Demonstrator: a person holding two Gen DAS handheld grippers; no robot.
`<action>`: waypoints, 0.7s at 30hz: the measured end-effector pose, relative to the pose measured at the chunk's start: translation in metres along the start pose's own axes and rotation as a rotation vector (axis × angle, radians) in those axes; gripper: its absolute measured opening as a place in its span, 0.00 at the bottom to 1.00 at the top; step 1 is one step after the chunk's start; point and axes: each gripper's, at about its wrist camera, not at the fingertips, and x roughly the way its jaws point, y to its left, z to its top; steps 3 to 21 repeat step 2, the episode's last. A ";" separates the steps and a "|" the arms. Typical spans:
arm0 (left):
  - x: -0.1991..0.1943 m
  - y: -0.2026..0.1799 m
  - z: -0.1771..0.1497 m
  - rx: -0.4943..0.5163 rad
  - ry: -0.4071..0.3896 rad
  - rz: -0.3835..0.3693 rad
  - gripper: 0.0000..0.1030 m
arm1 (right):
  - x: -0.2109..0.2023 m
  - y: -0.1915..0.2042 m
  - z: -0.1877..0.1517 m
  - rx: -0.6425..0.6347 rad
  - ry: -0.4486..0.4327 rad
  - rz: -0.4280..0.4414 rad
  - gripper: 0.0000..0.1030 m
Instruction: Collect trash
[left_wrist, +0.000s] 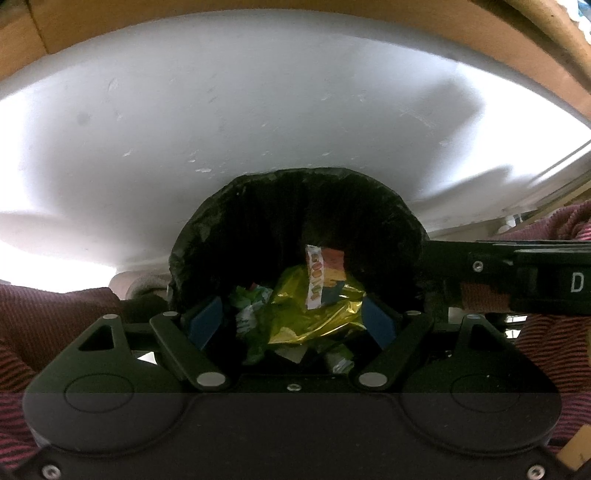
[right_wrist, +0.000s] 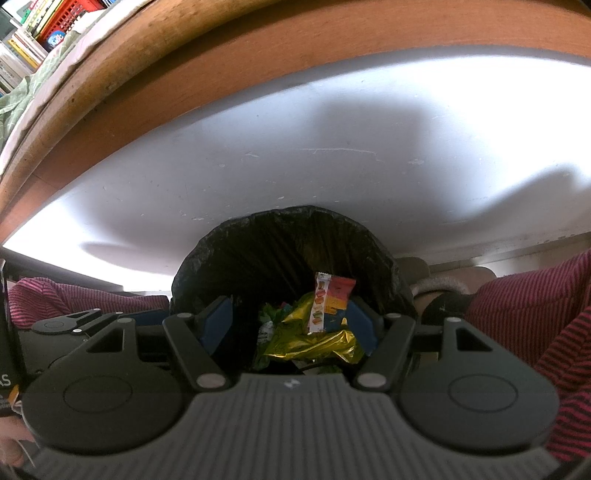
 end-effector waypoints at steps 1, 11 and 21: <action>0.000 0.000 0.000 0.002 -0.002 0.000 0.79 | 0.000 0.000 0.000 -0.001 0.000 0.000 0.76; -0.002 0.000 0.000 0.005 -0.005 0.001 0.79 | 0.000 0.000 0.000 -0.001 -0.001 -0.001 0.76; -0.002 0.000 0.000 0.005 -0.005 0.001 0.79 | 0.000 0.000 0.000 -0.001 -0.001 -0.001 0.76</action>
